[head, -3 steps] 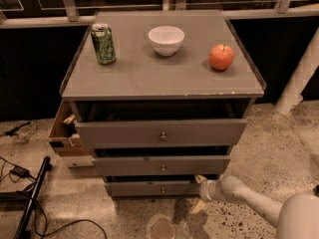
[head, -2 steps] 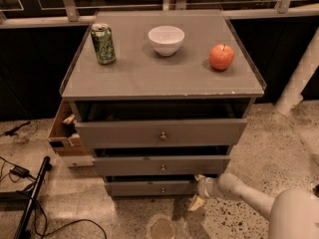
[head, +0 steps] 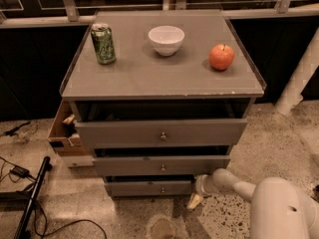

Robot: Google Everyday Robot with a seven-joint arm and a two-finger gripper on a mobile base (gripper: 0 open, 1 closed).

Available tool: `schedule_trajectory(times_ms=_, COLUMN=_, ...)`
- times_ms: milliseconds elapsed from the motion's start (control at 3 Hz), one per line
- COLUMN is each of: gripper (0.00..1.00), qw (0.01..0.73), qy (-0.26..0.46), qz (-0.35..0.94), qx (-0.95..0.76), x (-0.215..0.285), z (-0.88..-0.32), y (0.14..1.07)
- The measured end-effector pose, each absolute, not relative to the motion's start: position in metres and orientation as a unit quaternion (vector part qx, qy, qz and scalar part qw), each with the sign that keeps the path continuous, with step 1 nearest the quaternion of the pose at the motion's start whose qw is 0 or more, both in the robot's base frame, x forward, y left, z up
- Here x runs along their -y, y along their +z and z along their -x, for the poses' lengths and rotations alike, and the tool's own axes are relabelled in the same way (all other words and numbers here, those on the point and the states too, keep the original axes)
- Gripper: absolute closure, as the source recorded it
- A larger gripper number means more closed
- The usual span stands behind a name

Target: Open bottom drawer

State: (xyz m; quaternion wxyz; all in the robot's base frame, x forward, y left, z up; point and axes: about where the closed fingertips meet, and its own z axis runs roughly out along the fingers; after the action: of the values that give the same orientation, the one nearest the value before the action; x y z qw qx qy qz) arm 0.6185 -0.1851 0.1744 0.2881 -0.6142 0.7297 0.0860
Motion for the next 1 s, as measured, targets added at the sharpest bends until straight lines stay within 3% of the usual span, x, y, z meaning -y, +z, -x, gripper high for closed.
schedule_trajectory(times_ms=1000, gripper=0.00, qw=0.258, qy=0.089, qz=0.609, qx=-0.745, x=0.1881, z=-0.6173, y=0.1570)
